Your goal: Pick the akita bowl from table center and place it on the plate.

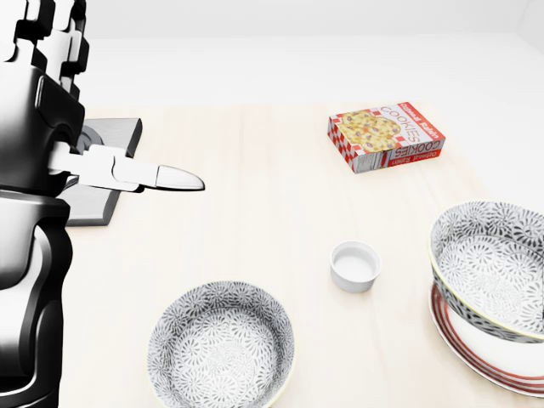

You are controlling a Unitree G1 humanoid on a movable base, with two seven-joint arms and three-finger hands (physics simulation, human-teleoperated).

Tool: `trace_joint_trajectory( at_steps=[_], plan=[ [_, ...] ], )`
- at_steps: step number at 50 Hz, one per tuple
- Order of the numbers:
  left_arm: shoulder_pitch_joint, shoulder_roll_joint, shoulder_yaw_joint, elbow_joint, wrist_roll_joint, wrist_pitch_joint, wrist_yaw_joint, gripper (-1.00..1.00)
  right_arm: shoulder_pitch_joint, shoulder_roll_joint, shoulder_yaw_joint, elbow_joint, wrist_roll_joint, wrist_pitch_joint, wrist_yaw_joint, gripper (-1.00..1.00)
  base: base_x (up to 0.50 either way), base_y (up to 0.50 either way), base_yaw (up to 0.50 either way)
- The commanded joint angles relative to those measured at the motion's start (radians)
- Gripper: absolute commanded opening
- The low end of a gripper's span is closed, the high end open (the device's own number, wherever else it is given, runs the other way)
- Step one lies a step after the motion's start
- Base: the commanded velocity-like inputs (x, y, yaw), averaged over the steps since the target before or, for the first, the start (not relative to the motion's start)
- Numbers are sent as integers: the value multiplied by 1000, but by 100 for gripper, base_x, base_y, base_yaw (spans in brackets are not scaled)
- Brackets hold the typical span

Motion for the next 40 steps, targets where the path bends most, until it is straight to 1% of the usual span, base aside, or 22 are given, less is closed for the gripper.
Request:
trace_joint_trajectory(
  at_steps=[1, 4, 7, 9, 11, 13, 14, 17, 22, 30, 40],
  plan=[
    [2, -2, -2, 8, 2, 0, -2, 100, -7, -39, -11, 107, 144, -2, -84, -100, 0, 0, 0],
    [2, -3, -2, 9, 3, 0, -2, 100, -7, -47, -14, 120, 143, -8, -92, -100, 0, 0, 0],
    [1, -3, -2, 12, 3, 0, -3, 100, -15, -54, -8, 132, 135, -6, -104, -100, 0, 0, 0],
    [2, -4, -3, 15, 4, 0, -2, 100, -22, -55, 2, 139, 129, -4, -112, -100, 0, 0, 0],
    [2, -5, -3, 13, 3, 0, -1, 100, -37, -58, 18, 143, 121, 5, -121, -100, 0, 0, 0],
    [5, -7, -5, 10, 4, 0, -1, 100, -48, -67, 31, 162, 108, 1, -143, -100, 0, 0, 0],
    [7, -8, -5, 9, 4, 0, -1, 100, -48, -77, 44, 188, 80, -21, -174, -100, 0, 0, 0],
    [8, -9, -4, 12, 2, 0, 1, 100, -50, -73, 57, 207, 79, -27, -188, -100, 0, 0, 0],
    [11, -11, -8, 9, 4, 0, -1, 100, -60, -92, 78, 275, 57, -52, -240, -100, 0, 0, 0],
    [12, -11, -7, 12, 4, 0, -1, 100, -76, -117, 112, 382, 38, -52, -314, -100, 0, 0, 0],
    [12, -11, -8, 23, 5, 0, -2, 100, -81, -130, 134, 447, 45, -52, -357, -100, 0, 0, 0]
  ],
)
